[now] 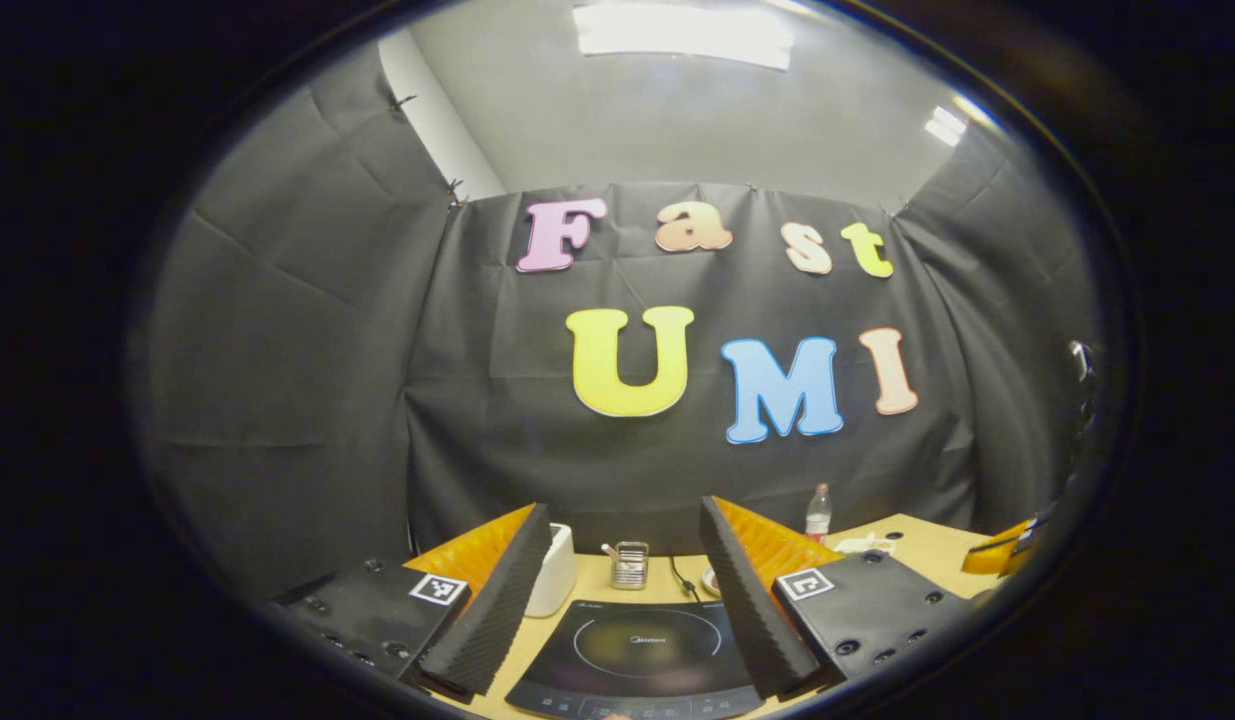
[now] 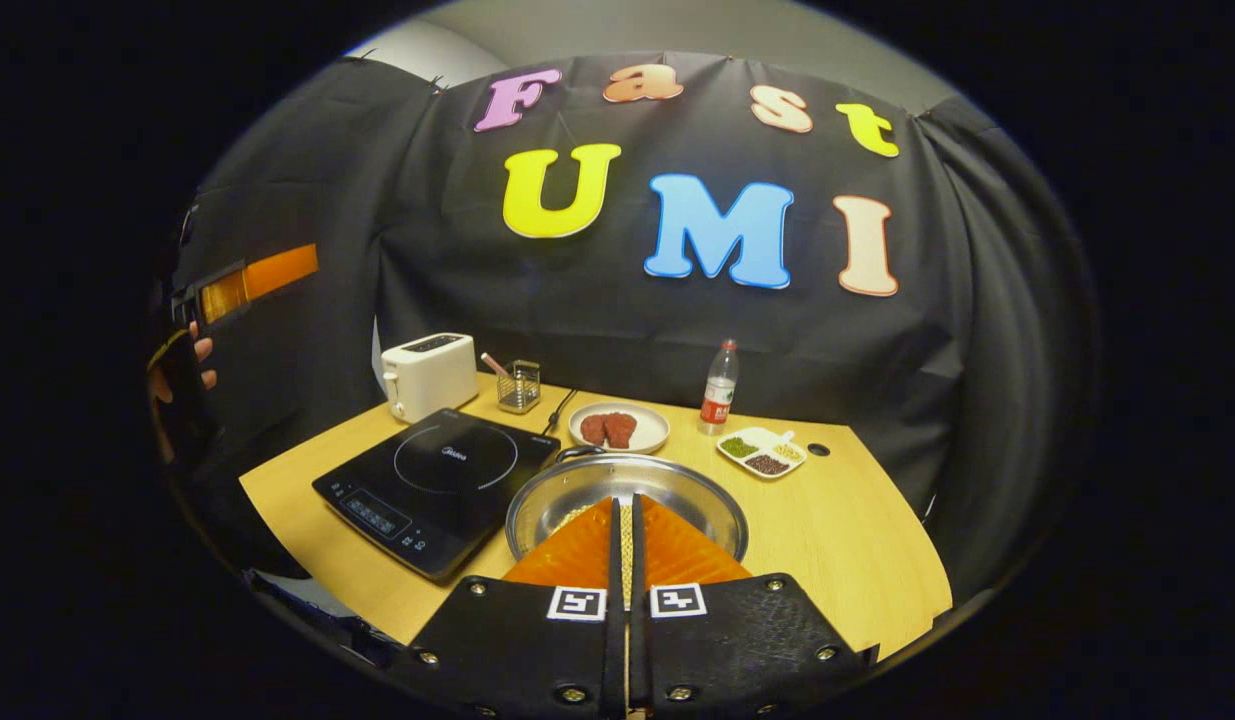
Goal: First push the handle of the pot to place it horizontally, then grasp the pot with both hands and set it on the induction cooktop.
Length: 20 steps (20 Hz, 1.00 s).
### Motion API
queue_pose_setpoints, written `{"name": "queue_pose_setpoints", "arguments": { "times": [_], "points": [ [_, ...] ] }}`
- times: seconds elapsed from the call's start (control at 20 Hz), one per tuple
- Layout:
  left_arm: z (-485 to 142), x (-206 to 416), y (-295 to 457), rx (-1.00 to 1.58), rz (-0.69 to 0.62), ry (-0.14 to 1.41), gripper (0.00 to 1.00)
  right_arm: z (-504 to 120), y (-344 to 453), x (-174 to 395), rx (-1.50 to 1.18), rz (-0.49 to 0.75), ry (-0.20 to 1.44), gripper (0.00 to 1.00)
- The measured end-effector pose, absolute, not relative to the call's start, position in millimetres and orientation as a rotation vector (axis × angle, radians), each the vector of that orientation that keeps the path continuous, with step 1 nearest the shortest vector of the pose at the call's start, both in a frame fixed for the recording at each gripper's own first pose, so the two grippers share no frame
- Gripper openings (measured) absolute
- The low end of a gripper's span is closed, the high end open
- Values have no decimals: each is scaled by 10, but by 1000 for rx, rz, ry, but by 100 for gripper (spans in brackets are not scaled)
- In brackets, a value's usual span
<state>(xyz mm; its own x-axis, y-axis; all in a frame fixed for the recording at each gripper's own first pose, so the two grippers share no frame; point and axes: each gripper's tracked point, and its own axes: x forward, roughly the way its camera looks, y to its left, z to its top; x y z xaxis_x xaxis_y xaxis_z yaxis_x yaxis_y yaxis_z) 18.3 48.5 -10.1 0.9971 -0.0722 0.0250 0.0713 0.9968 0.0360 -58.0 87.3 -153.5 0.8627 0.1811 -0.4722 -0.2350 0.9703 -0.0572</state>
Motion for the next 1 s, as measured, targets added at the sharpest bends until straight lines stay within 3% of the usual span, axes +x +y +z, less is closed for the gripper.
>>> {"name": "queue_pose_setpoints", "arguments": {
  "times": [0.2, 0.65, 1.0],
  "points": [
    [-136, 287, 339, 33, -57, -16, 100, -1909, 847, -639, -118, 295, 587, 2],
    [-162, 493, -153, 57, -32, -8, 97, -2613, 584, -850, -110, 425, 831, 2],
    [-213, 677, -482, 92, -27, 13, 100, -2987, 479, -888, -107, 502, 942, 2]
  ]
}}
